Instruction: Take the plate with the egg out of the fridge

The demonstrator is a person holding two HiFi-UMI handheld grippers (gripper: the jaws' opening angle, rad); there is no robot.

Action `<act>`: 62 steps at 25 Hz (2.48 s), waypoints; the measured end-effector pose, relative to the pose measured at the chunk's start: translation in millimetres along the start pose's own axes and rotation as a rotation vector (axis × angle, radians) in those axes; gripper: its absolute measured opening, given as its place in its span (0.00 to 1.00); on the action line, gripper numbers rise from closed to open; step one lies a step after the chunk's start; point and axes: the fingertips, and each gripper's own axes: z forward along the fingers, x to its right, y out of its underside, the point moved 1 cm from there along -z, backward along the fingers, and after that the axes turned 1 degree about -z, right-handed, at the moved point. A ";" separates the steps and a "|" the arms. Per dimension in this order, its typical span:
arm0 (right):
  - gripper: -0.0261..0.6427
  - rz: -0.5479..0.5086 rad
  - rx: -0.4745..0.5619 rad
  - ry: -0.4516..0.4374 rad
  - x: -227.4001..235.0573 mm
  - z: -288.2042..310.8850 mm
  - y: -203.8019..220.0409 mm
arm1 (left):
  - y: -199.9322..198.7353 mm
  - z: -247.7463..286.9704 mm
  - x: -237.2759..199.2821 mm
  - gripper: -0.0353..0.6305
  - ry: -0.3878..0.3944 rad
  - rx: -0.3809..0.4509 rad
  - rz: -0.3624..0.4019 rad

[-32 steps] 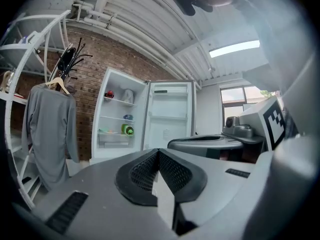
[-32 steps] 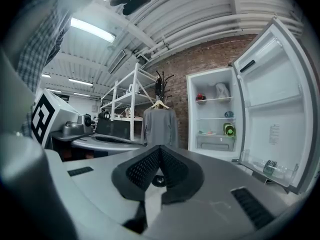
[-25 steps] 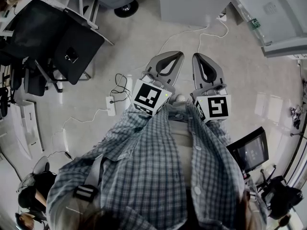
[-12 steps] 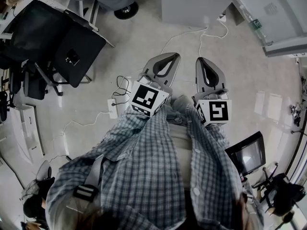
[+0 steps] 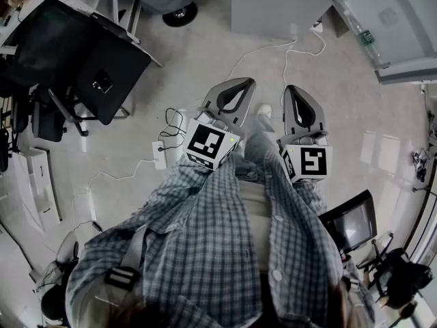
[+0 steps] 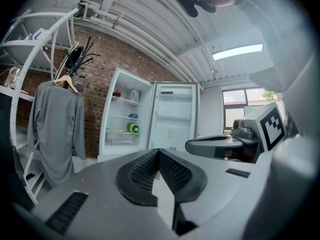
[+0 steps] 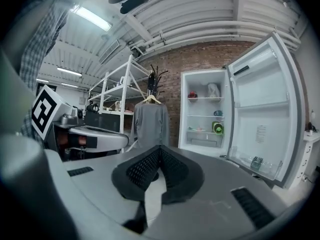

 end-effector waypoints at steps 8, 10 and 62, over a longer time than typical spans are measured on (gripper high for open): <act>0.05 -0.019 0.004 -0.043 27.6 27.3 -3.1 | -0.7 28.7 -14.3 0.06 -0.040 0.009 -0.012; 0.05 -0.022 -0.002 -0.052 36.6 35.9 -4.5 | -2.9 39.3 -18.9 0.06 -0.050 0.010 -0.010; 0.05 0.058 0.006 -0.031 249.4 197.0 -17.7 | -54.3 278.7 -108.1 0.06 -0.126 0.005 0.021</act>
